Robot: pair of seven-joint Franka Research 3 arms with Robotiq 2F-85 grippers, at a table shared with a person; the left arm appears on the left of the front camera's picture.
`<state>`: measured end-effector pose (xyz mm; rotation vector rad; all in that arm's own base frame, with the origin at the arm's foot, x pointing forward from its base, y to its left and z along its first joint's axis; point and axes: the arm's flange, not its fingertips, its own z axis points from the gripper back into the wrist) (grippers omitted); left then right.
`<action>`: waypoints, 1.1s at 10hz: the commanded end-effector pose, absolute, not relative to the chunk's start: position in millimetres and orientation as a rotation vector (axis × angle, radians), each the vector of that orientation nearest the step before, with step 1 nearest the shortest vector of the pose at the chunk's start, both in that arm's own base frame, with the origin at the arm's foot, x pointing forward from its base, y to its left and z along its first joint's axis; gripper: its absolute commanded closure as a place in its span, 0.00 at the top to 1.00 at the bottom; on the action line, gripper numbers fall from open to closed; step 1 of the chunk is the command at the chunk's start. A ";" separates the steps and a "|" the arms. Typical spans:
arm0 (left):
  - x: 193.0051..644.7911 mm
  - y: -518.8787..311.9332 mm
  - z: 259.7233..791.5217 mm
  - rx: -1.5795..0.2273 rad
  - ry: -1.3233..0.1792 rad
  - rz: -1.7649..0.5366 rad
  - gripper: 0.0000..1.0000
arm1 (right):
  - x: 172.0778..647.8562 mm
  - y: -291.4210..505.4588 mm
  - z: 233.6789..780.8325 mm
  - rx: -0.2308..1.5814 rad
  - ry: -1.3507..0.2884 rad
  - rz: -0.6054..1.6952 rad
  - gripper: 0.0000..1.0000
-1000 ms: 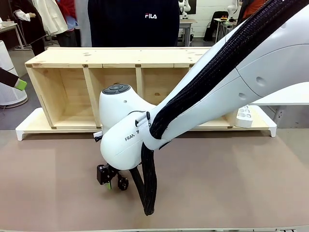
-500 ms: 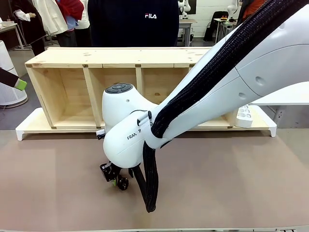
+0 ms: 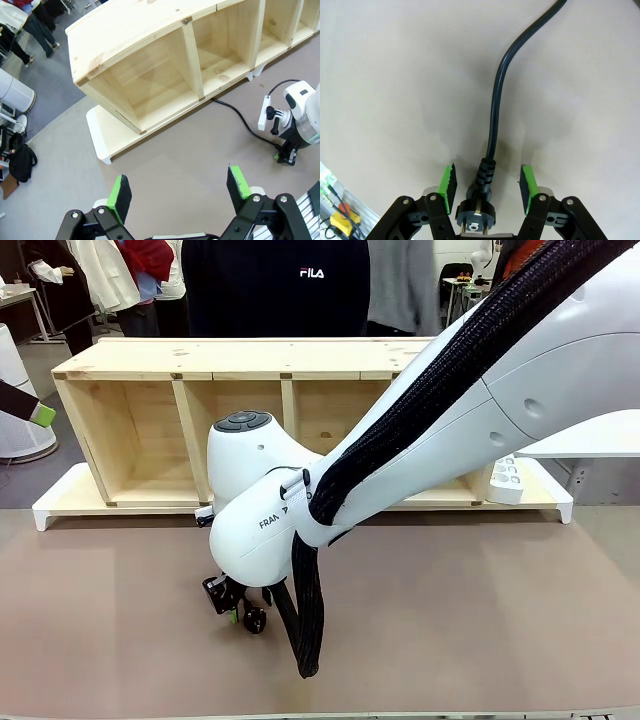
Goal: Perform cable management.
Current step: When the cord part of the Power Cable appears at the lower middle area of the table and stops, grasp the cord part of the Power Cable.
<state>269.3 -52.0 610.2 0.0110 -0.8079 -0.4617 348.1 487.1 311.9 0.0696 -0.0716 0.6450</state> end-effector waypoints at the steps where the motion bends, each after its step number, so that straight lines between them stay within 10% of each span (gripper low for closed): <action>1: 271.1 -52.0 610.3 0.011 -0.814 -0.459 1.00 | 352.8 491.4 307.2 0.042 -0.063 0.655 0.65; 7: 271.1 -52.0 610.3 0.011 -0.814 -0.459 1.00 | 352.7 491.5 307.8 0.000 -0.050 0.670 0.05; 11: 271.1 -52.0 610.3 0.011 -0.814 -0.459 1.00 | 352.8 491.9 307.6 -0.011 -0.041 0.675 0.00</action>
